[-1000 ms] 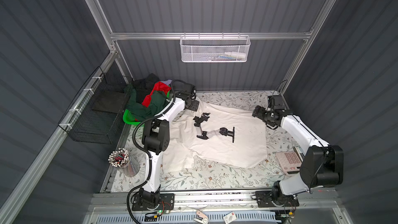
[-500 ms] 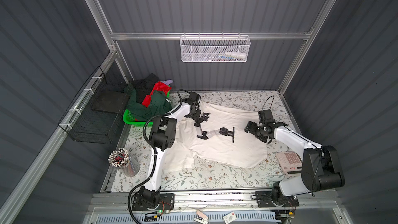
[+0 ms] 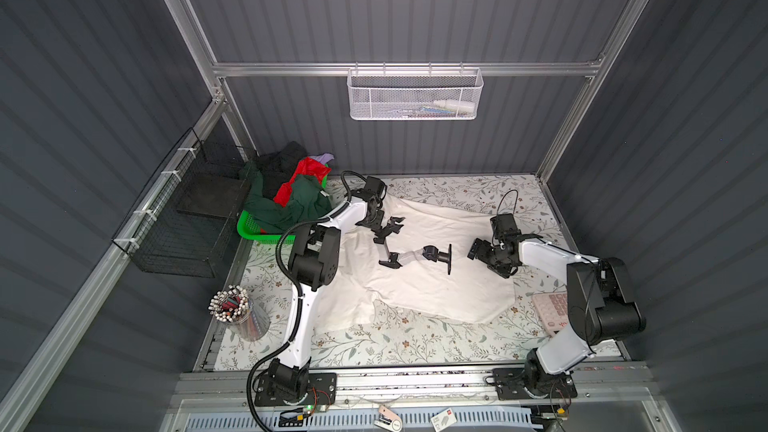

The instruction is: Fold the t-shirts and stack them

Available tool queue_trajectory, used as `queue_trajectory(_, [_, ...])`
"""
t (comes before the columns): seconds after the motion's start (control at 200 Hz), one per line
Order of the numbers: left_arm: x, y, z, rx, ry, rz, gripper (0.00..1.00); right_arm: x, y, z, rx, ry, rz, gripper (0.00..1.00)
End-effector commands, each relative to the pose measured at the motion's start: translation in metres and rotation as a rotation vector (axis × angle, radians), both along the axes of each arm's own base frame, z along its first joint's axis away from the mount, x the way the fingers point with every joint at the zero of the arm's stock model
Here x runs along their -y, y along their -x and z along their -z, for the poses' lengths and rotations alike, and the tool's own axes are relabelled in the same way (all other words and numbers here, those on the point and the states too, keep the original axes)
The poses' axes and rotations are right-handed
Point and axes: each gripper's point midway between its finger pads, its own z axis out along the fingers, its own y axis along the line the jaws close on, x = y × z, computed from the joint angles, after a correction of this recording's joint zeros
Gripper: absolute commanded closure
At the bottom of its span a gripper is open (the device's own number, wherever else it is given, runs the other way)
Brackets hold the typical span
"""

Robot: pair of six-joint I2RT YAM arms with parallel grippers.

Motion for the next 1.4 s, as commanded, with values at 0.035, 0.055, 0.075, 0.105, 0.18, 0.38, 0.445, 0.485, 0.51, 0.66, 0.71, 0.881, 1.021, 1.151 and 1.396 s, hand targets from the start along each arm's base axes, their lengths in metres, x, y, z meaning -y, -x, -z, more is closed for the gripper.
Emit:
queue_trajectory(0.035, [-0.024,0.001,0.007,-0.025,-0.049,-0.052,0.47,0.008,0.006,0.011,-0.043,0.037,0.027,0.04])
queue_trajectory(0.055, [-0.024,0.001,0.007,-0.024,-0.047,-0.052,0.47,0.008,0.005,0.011,-0.043,0.037,0.028,0.04])
queue_trajectory(0.075, [-0.025,0.000,0.006,-0.021,-0.048,-0.054,0.46,0.008,0.005,0.011,-0.047,0.038,0.026,0.04])
queue_trajectory(0.105, [-0.027,-0.001,0.005,-0.014,-0.052,-0.061,0.46,0.008,0.005,0.011,-0.051,0.040,0.024,0.04])
queue_trajectory(0.18, [-0.034,-0.003,0.001,0.001,-0.057,-0.087,0.46,0.008,0.004,0.011,-0.052,0.040,0.022,0.04])
queue_trajectory(0.38, [-0.044,-0.015,0.001,-0.001,-0.049,-0.106,0.62,0.007,0.002,0.011,-0.047,0.040,0.023,0.04])
queue_trajectory(0.445, [-0.044,-0.017,0.001,-0.001,-0.048,-0.097,0.71,0.007,0.002,0.011,-0.048,0.041,0.021,0.03])
queue_trajectory(0.485, [-0.046,-0.019,0.000,0.006,-0.057,-0.097,0.76,0.007,0.002,0.011,-0.048,0.041,0.019,0.03])
queue_trajectory(0.51, [-0.048,-0.021,-0.002,0.014,-0.066,-0.103,0.76,0.007,0.002,0.011,-0.049,0.041,0.019,0.03])
queue_trajectory(0.66, [-0.061,-0.036,-0.016,0.061,-0.057,-0.139,0.86,0.007,0.001,0.011,-0.050,0.042,0.017,0.03])
queue_trajectory(0.71, [-0.064,-0.041,-0.020,0.071,-0.047,-0.146,0.86,0.007,0.001,0.010,-0.049,0.042,0.018,0.03])
queue_trajectory(0.881, [-0.076,-0.060,-0.024,0.084,-0.048,-0.171,0.85,0.007,0.000,0.011,-0.049,0.043,0.017,0.03])
queue_trajectory(1.021, [-0.092,-0.078,-0.024,0.113,-0.058,-0.204,0.87,0.007,-0.001,0.011,-0.050,0.043,0.015,0.03])
queue_trajectory(1.151, [-0.112,-0.086,-0.017,0.107,-0.063,-0.256,0.79,0.007,-0.003,0.011,-0.050,0.047,0.021,0.03])
queue_trajectory(1.396, [-0.131,-0.091,-0.018,0.122,-0.047,-0.300,0.36,0.008,-0.014,0.010,-0.062,0.058,0.016,0.03])
